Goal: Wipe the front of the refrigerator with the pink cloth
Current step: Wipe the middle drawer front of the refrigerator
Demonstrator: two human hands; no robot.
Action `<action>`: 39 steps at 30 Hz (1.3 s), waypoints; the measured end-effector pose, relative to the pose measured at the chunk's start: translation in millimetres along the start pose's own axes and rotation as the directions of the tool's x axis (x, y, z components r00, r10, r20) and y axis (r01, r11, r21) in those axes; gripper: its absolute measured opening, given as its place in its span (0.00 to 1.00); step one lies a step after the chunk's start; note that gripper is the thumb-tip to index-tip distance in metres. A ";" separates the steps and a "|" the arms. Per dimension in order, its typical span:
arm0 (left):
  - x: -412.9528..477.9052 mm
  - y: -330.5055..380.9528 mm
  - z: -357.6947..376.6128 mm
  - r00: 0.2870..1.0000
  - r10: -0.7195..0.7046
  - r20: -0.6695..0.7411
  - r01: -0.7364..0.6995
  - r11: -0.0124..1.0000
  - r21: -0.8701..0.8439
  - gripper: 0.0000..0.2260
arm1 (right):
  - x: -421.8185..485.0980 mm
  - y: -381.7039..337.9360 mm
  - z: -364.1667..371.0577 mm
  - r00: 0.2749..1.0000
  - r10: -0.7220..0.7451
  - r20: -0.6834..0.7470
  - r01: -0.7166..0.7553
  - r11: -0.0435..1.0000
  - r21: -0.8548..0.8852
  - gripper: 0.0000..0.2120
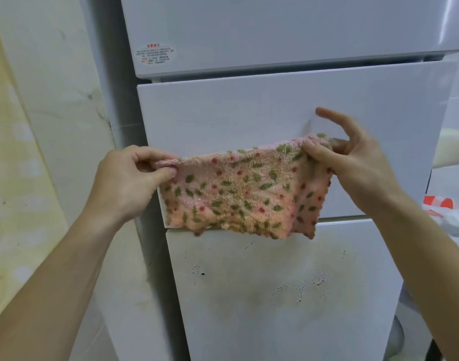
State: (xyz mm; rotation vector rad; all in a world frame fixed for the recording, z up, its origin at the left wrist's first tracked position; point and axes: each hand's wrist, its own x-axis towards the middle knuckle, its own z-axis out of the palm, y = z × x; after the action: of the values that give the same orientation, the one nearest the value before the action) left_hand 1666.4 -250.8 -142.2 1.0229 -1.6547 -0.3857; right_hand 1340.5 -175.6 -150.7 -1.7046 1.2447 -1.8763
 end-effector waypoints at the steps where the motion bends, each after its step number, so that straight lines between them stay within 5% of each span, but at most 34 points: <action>1: 0.2 -0.3 -1.2 1.000 0.008 -0.003 -0.008 0.999 0.034 0.10 | -0.4 2.6 -2.5 1.000 -0.022 0.017 0.023 0.999 -0.036 0.21; 9: -4.9 1.1 -6.1 0.996 0.008 0.085 -0.016 0.995 0.099 0.05 | 0.7 19.2 -4.2 0.986 -0.153 -0.072 0.110 0.902 -0.417 0.09; 13: -5.7 -2.9 -0.3 0.993 0.106 0.053 -0.116 0.957 0.266 0.05 | -2.3 24.3 0.6 0.941 -0.303 -0.150 0.184 0.831 -0.525 0.06; 17: -7.3 -0.7 3.3 0.995 0.079 0.068 -0.093 0.962 0.256 0.06 | -4.4 20.7 0.4 0.945 -0.303 -0.125 0.177 0.793 -0.583 0.03; 20: -7.1 1.1 6.4 0.994 0.038 0.102 -0.055 0.984 0.170 0.09 | -10.4 14.1 4.6 0.972 -0.187 -0.145 0.097 0.873 -0.477 0.09; 23: -9.9 10.6 12.0 0.969 -0.151 0.195 0.156 0.988 -0.012 0.15 | -12.8 10.7 11.8 0.986 -0.024 -0.167 -0.038 0.933 -0.359 0.13; 26: -13.0 22.2 21.5 0.848 -0.394 0.354 0.479 0.856 -0.194 0.10 | -10.2 10.6 21.5 0.966 0.210 -0.153 -0.235 0.958 -0.165 0.17; 29: -12.6 18.8 29.2 0.731 -0.483 0.482 0.641 0.729 -0.241 0.10 | -10.9 8.1 35.2 0.934 0.337 -0.120 -0.335 0.941 0.039 0.22; 32: -14.2 16.4 41.5 0.695 -0.430 0.576 0.674 0.668 -0.314 0.17 | -20.1 1.9 62.9 0.958 0.272 -0.096 -0.266 0.962 0.068 0.20; 34: -17.1 18.8 49.9 0.680 -0.382 0.625 0.682 0.643 -0.349 0.21 | -30.7 -4.4 82.3 0.973 0.225 0.056 -0.226 0.974 0.008 0.15; 36: -21.7 24.6 53.7 0.658 -0.308 0.687 0.686 0.621 -0.379 0.24 | -37.4 -10.0 95.4 0.909 0.270 0.316 -0.298 0.954 0.041 0.20; 39: -25.1 25.2 48.3 0.669 -0.160 0.726 0.577 0.728 -0.371 0.20 | -33.9 -14.5 87.8 0.855 0.278 0.438 -0.342 0.937 0.073 0.20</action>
State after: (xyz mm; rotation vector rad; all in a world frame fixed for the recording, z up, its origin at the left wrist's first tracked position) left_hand 1612.7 -228.5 -157.0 0.7880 -1.7060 -1.6164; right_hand 1433.9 -176.2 -169.3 -1.6016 1.0935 -1.2881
